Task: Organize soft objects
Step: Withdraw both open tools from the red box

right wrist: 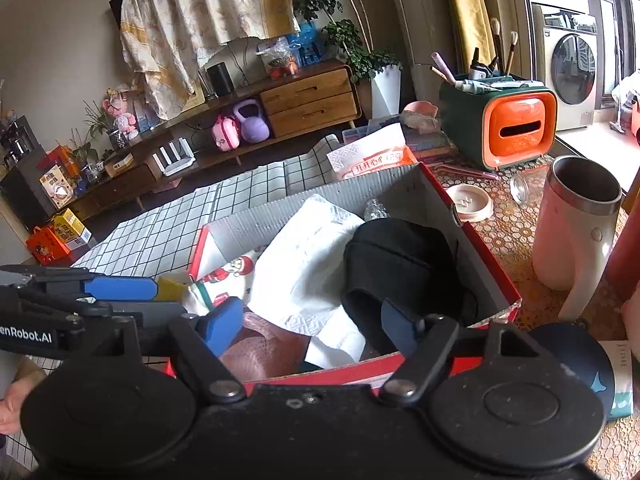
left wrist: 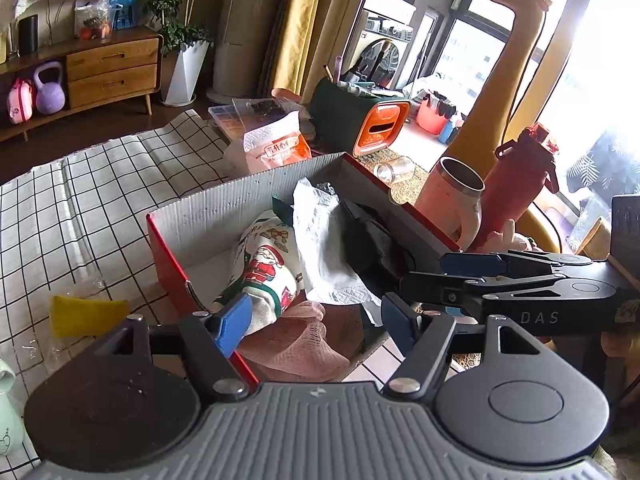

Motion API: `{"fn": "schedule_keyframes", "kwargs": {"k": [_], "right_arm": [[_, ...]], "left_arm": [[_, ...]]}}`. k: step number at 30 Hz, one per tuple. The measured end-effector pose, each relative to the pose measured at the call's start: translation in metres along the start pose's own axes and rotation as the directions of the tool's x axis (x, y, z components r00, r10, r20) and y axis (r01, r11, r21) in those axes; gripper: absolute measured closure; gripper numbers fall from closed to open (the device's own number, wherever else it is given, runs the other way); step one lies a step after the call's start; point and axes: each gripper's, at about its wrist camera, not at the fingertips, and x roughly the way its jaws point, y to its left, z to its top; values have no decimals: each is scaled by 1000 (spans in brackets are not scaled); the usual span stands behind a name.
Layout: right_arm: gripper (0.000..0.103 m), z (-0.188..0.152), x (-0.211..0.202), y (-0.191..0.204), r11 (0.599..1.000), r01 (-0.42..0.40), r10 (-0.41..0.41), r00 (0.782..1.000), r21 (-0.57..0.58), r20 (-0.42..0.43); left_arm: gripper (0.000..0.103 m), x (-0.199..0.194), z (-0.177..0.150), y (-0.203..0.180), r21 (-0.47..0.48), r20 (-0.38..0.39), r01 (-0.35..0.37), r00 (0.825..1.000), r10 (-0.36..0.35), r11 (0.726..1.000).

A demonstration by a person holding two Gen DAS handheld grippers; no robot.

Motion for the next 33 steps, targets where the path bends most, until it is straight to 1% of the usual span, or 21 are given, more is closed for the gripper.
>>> {"fn": "schedule_keyframes", "kwargs": {"k": [4,7,10,16,18,19,20,23,27,32,33], "right_arm": [[18,0,-11,15,999,-31,32,999,-33,12],[14,-1,-15,27,997,-60,61,998,-58,18],[11,0,-17,40,991,-91,93,996,-93,16],[9,3,-15,69,976,-139,141,990,-168,3],[9,5,-12,77,969,-164,165,986,-183,-8],[8,7,-11,81,967,-172,173,985,-190,-11],[8,8,-9,85,964,-177,178,984,-197,-14],[8,13,0,98,957,-189,187,982,-218,-28],[8,22,15,117,945,-204,195,979,-257,-58],[8,35,40,146,922,-234,209,971,-309,-114],[8,37,47,152,915,-245,213,968,-321,-133]], "left_arm": [[23,-23,-4,9,-7,32,-10,999,11,1000],[22,-40,-8,17,-10,56,-26,998,27,1000],[17,-56,-13,31,-33,77,-47,996,49,998],[15,-78,-29,62,-93,105,-101,988,111,991],[10,-83,-36,72,-110,111,-123,985,135,986],[4,-84,-40,77,-119,115,-132,983,146,984],[1,-85,-43,81,-129,120,-141,980,156,982],[1,-89,-56,90,-156,149,-165,971,188,974],[1,-86,-74,96,-181,162,-191,962,221,965],[1,-71,-91,94,-199,170,-244,945,279,949],[1,-68,-96,93,-203,181,-253,940,290,946]]}}
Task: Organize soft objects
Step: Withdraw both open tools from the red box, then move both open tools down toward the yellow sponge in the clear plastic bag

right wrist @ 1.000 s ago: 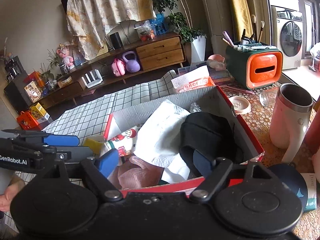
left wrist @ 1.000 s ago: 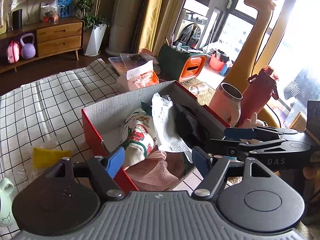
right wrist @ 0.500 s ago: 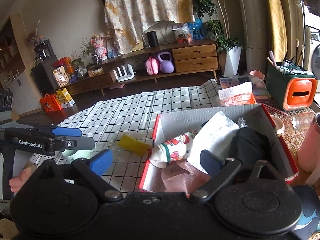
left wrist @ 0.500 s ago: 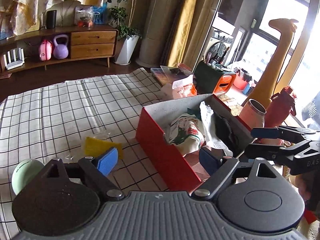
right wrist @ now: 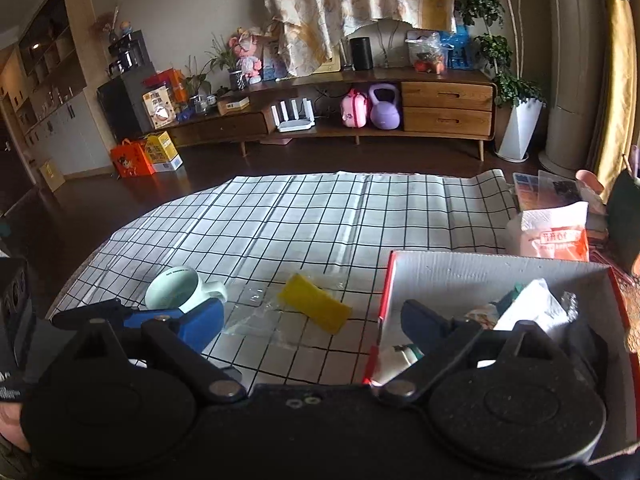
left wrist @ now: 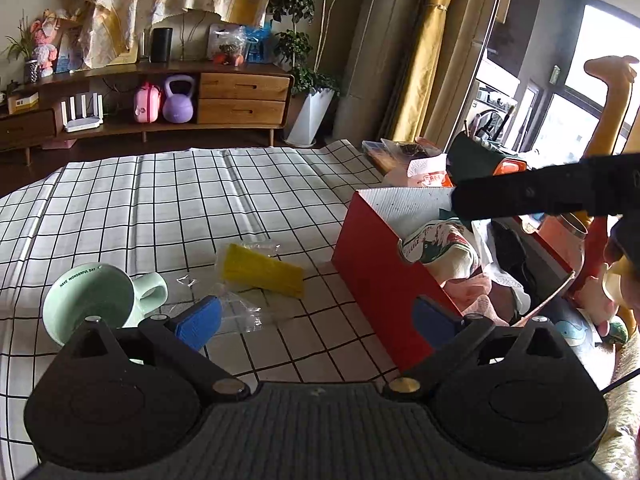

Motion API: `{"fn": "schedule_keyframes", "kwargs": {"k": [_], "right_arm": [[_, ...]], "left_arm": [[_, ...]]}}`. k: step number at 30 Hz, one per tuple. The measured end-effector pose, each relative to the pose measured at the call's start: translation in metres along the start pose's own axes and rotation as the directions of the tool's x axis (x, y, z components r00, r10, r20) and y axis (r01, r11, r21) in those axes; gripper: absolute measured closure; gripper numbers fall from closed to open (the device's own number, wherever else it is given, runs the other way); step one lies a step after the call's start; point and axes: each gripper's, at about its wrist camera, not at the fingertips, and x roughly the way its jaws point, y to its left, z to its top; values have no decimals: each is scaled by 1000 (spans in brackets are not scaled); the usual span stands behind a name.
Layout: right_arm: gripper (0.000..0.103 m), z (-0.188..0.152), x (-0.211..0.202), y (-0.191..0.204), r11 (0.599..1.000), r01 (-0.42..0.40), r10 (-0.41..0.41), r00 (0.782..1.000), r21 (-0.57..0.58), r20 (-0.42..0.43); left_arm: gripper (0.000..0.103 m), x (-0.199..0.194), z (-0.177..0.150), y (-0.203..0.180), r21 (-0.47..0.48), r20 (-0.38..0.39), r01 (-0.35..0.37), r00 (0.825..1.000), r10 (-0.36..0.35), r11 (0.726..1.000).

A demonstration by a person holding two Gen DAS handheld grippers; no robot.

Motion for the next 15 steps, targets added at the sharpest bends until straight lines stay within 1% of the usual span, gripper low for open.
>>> {"fn": "schedule_keyframes", "kwargs": {"k": [3,7,9,12,14,15], "right_arm": [[8,8,23,8,999,-18,17,999,-35,-45],[8,17,56,12,996,-33,25,993,-78,-112],[9,20,74,13,993,-39,21,987,-109,-157],[11,24,100,15,988,-52,19,974,-145,-225],[14,27,115,17,986,-42,-1,967,-163,-255],[14,29,122,19,985,-40,-8,962,-170,-272]], "left_arm": [[1,8,-9,-2,-13,27,-34,999,35,999],[1,22,-18,-3,-17,29,-55,998,55,998],[1,30,-20,-2,-22,26,-76,997,77,997],[1,38,-22,1,-48,41,-125,991,127,991],[1,43,-21,5,-71,45,-124,991,127,990],[1,45,-20,7,-84,52,-139,988,144,987]]}}
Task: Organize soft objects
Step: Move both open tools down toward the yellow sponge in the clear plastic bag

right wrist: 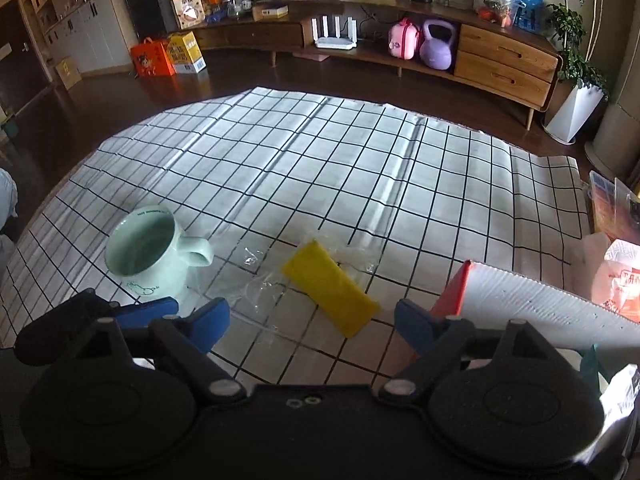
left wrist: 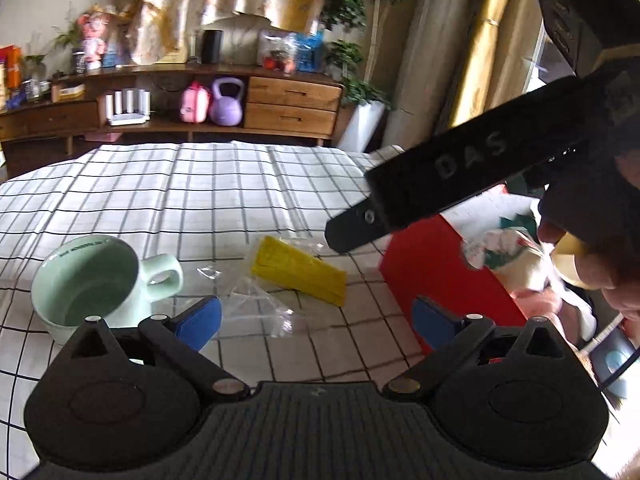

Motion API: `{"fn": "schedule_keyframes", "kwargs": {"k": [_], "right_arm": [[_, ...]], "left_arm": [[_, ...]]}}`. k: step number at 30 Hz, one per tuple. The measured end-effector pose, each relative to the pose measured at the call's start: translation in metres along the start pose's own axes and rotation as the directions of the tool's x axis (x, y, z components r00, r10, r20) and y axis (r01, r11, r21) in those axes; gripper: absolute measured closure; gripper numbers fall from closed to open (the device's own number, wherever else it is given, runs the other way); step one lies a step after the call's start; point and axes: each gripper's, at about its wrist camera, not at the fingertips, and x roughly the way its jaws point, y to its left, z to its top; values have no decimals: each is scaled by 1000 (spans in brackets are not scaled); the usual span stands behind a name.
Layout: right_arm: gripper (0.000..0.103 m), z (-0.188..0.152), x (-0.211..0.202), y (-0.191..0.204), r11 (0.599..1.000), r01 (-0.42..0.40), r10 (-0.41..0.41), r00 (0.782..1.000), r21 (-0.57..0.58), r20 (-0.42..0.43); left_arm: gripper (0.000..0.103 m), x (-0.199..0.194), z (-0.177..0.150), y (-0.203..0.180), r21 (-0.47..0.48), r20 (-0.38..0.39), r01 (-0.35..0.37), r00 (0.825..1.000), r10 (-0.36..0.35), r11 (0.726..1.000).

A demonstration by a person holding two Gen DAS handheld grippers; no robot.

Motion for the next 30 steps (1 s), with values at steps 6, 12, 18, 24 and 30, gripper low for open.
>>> {"fn": "schedule_keyframes", "kwargs": {"k": [6,12,18,24,30], "right_arm": [[18,16,41,9,999,6,-12,993,-53,-119],[25,25,70,18,991,37,-59,985,-131,-164],[29,29,93,19,984,46,-80,977,-170,-198],[34,30,108,16,983,51,-87,976,-176,-201],[40,28,119,12,982,52,-90,974,-181,-208]], "left_arm": [[2,22,5,3,-38,-8,-50,999,49,998],[2,36,2,3,-23,-5,-57,998,57,998],[8,53,3,11,-31,-29,-92,995,92,995],[23,69,-2,22,-47,-85,-81,993,77,996],[37,77,-3,28,-44,-99,-100,991,95,994]]}}
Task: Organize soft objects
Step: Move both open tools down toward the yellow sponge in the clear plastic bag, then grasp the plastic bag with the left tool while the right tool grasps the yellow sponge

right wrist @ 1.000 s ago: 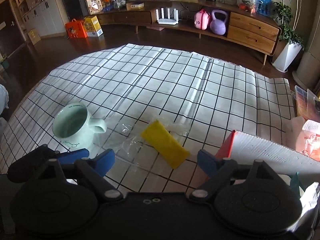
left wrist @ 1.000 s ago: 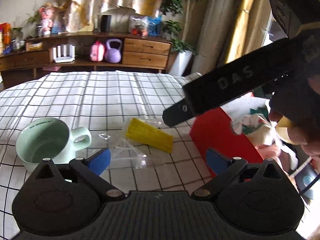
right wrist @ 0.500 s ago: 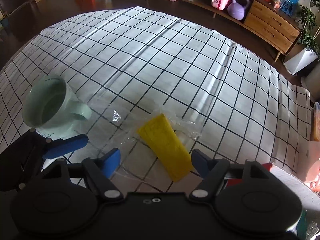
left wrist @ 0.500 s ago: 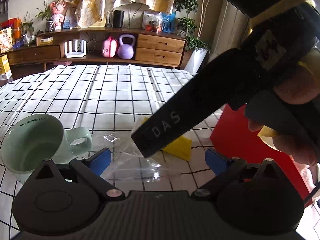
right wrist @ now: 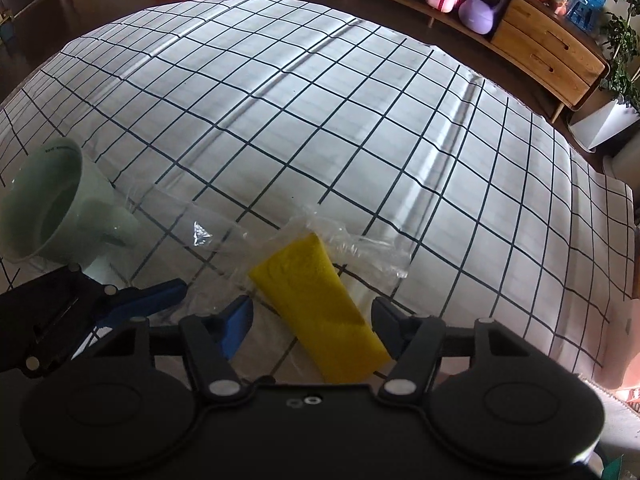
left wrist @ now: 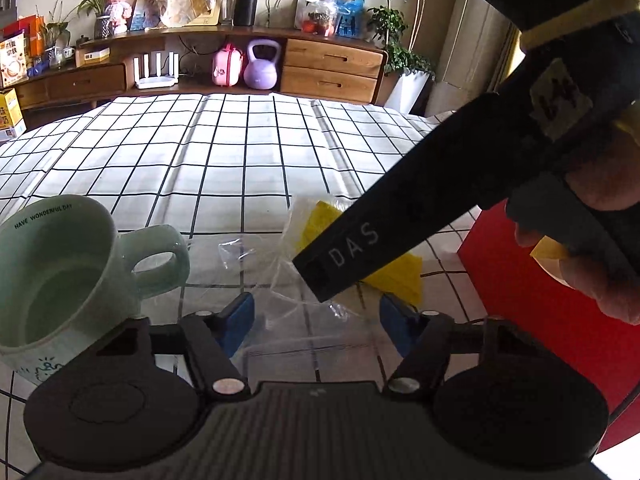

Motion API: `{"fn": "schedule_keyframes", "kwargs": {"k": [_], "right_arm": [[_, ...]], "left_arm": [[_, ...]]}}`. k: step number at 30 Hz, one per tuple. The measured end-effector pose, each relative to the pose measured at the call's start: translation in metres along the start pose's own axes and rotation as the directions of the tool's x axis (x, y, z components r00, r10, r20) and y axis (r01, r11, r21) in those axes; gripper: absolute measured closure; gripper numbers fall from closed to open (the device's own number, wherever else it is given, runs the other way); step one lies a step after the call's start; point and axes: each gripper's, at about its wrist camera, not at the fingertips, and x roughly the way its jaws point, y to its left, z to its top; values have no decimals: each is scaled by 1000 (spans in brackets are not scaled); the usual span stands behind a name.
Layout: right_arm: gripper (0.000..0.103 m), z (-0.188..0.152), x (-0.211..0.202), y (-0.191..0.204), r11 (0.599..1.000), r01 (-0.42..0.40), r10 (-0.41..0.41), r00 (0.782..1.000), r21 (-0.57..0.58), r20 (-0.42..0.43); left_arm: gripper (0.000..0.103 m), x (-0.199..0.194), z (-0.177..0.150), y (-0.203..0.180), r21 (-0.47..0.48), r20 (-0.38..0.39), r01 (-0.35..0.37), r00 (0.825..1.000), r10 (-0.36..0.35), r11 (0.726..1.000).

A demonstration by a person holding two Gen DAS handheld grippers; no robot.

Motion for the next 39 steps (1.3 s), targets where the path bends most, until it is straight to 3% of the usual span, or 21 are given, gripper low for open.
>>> {"fn": "schedule_keyframes", "kwargs": {"k": [4,9,14,26,39], "right_arm": [[49,-3,3,-2,1000,4,-4,1000,-3,11],[54,-7,-2,-7,1000,-16,16,1000,21,26],[60,-14,-13,-12,997,-8,4,999,75,52],[63,-53,-69,-22,967,-35,-13,982,251,186],[63,-89,-159,-23,929,-132,-8,927,346,375]], "left_arm": [[46,3,-2,1,8,-4,0,1000,0,1000],[69,5,-5,3,7,-1,7,1000,-7,1000],[84,2,-5,5,6,10,20,1000,-20,1000],[88,-15,-4,3,37,27,55,998,-56,998],[90,-65,5,1,42,77,94,992,-97,995]]}}
